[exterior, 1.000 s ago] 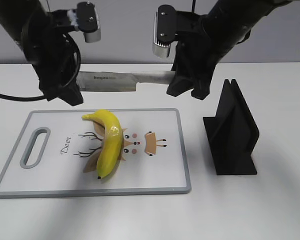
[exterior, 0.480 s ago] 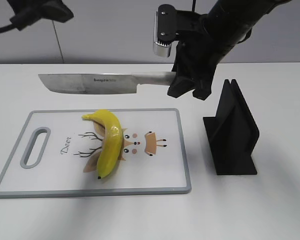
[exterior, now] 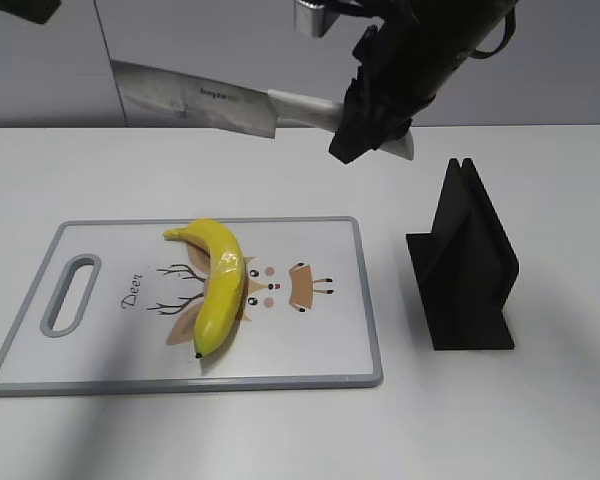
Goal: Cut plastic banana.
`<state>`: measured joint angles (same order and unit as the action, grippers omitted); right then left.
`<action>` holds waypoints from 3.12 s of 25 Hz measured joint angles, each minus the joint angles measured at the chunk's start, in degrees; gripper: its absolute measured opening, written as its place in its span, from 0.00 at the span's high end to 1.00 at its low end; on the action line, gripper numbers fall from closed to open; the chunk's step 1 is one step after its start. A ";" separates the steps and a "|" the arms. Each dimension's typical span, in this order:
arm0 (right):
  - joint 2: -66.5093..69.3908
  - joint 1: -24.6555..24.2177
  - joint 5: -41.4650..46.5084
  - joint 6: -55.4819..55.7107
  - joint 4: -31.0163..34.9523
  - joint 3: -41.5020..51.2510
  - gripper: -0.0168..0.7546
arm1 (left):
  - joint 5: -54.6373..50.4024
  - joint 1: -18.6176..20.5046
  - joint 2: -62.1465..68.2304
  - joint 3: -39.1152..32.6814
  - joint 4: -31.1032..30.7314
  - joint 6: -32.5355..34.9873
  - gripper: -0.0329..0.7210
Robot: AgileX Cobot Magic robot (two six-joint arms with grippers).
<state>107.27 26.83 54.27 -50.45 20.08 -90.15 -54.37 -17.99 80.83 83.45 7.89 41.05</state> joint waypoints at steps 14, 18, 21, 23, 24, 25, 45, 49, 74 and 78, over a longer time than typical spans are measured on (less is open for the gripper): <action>-0.47 0.00 9.86 21.90 -6.40 -2.72 0.77 | -15.19 12.07 -2.04 -1.03 0.40 -23.18 0.20; -1.56 0.00 11.41 26.06 -6.58 -2.72 0.77 | -15.32 12.08 -7.63 -3.93 3.02 -24.37 0.22; -3.35 0.00 11.83 29.53 -6.77 -2.72 0.77 | -15.38 12.14 -13.13 -8.40 2.94 -24.41 0.23; -4.88 0.00 11.83 32.14 -6.78 -2.72 0.77 | -15.38 12.19 -17.06 -12.40 2.27 -24.47 0.23; -5.53 0.00 11.87 33.33 -6.91 -2.72 0.77 | -15.38 12.19 -19.47 -14.76 2.21 -24.53 0.24; -6.26 0.00 11.87 34.28 -6.92 -2.72 0.77 | -15.43 12.19 -22.06 -17.20 2.17 -24.53 0.24; -13.44 0.00 12.23 45.78 -6.97 -2.67 0.77 | -15.70 12.19 -69.95 -49.03 2.04 -25.87 0.27; -15.59 0.00 12.48 46.35 -7.64 -2.67 0.77 | -14.62 12.19 -72.67 -51.70 1.90 -27.09 0.27; -37.31 0.00 1.66 63.90 -21.09 29.33 0.77 | -5.31 12.19 -73.04 -54.36 1.03 -30.56 0.30; -41.07 0.00 -3.76 68.14 -21.35 35.72 0.77 | -5.31 12.19 -73.04 -54.36 1.03 -30.56 0.32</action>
<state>66.20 26.83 50.51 17.68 -1.28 -54.43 -59.68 -5.80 7.79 29.09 8.91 10.49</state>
